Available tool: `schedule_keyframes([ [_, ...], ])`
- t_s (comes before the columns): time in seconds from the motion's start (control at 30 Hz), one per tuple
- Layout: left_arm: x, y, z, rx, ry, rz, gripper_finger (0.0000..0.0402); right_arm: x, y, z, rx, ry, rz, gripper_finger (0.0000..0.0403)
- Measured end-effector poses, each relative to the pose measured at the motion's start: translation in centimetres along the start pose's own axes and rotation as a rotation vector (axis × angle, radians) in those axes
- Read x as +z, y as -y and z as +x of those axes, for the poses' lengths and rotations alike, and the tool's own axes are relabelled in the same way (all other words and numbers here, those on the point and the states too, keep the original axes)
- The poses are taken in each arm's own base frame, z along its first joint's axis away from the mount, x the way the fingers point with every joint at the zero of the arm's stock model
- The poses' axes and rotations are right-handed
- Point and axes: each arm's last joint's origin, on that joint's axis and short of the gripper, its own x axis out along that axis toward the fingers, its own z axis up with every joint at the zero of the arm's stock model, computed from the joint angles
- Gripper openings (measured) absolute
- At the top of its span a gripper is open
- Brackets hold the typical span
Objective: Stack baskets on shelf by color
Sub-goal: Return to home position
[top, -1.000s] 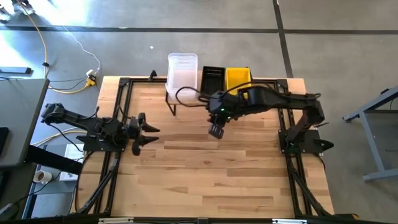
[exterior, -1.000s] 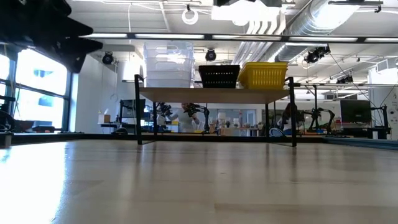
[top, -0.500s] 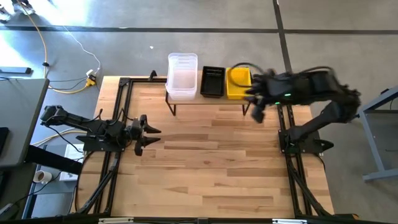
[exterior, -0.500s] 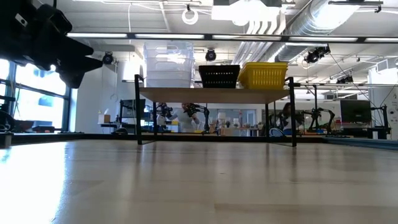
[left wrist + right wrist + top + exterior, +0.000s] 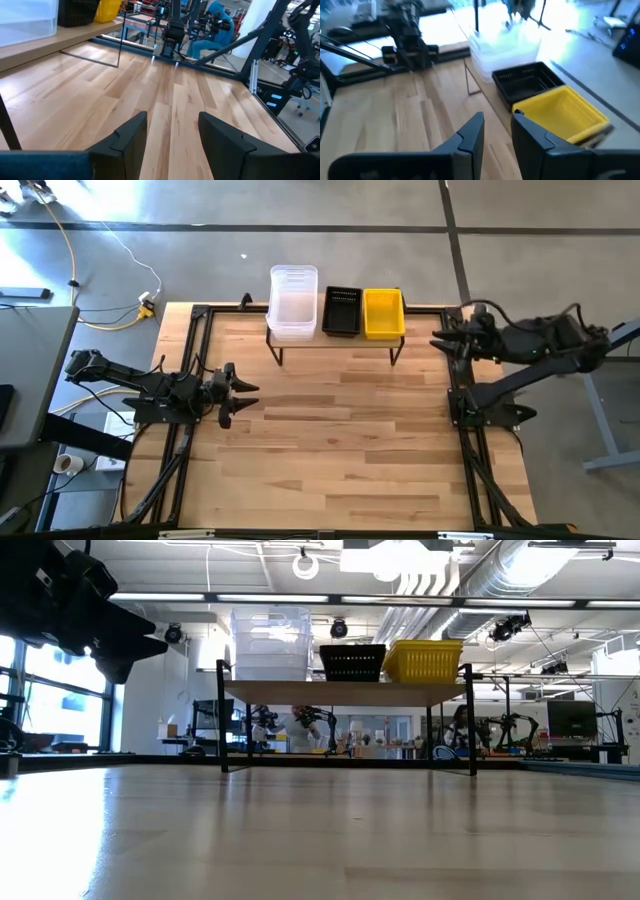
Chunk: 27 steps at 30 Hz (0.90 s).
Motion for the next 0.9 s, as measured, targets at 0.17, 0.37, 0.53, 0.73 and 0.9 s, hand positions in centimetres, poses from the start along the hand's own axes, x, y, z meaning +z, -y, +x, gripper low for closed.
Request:
schedule_keyframes([
  [0.17, 0.0, 0.0, 0.0, 0.001, 0.001, 0.0, 0.0168, -4.2, 0.7, 0.6, 0.102, 0.09, -0.002, 0.0084],
  [0.37, 0.0, 0.0, 0.0, 0.0, 0.0, 0.0, 0.0168, -8.9, 0.7, 2.2, 0.22, 0.172, 0.015, 0.0084],
  [0.53, 0.0, 0.0, 0.0, 0.0, 0.0, -0.001, 0.0168, -12.3, 0.1, 4.0, 0.348, 0.23, -0.003, 0.0084],
  [0.73, 0.0, 0.0, 0.0, 0.0, 0.001, 0.0, 0.0168, -15.5, -0.1, 5.3, 0.466, 0.276, 0.008, 0.0084],
  [0.9, 0.0, 0.0, 0.0, 0.0, 0.001, -0.001, 0.0168, -17.9, 0.2, 5.8, 0.485, 0.285, 0.04, 0.0084],
])
